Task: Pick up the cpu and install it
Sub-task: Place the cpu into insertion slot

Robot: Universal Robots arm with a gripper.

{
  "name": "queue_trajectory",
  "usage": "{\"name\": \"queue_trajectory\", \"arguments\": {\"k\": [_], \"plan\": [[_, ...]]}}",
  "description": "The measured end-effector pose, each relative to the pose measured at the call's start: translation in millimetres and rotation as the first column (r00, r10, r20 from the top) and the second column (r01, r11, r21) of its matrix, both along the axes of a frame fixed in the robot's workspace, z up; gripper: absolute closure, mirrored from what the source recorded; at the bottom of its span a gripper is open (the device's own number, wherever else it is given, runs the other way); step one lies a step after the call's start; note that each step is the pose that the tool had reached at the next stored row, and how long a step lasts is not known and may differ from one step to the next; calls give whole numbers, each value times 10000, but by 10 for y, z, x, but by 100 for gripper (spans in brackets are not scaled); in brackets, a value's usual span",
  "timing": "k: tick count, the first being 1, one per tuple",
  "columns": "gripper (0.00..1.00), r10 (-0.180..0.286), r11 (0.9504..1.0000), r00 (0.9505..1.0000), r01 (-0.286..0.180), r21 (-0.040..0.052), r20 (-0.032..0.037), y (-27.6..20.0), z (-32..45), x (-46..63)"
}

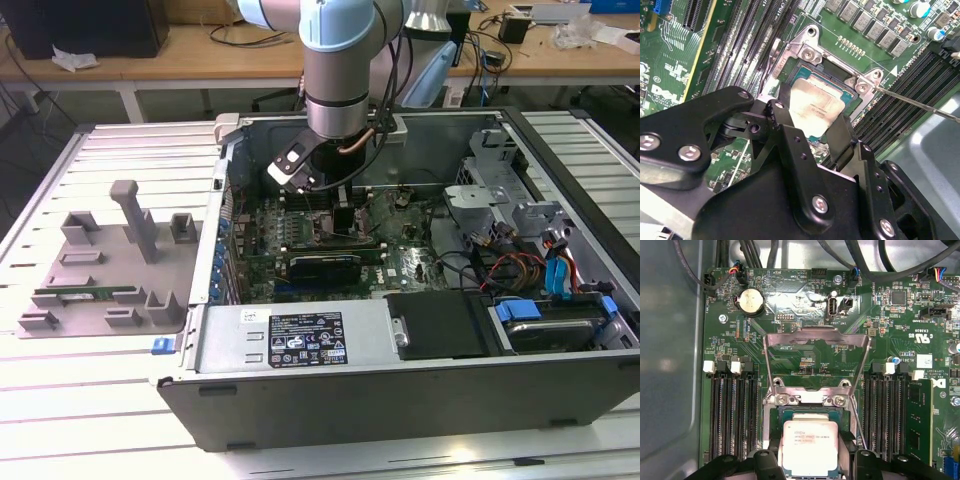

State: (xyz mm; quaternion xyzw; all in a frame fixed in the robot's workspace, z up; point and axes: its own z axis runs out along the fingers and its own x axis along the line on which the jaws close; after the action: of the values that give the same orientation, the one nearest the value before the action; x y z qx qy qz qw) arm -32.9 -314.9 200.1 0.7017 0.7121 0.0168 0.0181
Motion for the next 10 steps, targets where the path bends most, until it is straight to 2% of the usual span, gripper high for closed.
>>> {"name": "queue_trajectory", "arguments": {"k": [10], "plan": [[47,2,10000,10000,-2,-2,0,0,-13,1]]}}
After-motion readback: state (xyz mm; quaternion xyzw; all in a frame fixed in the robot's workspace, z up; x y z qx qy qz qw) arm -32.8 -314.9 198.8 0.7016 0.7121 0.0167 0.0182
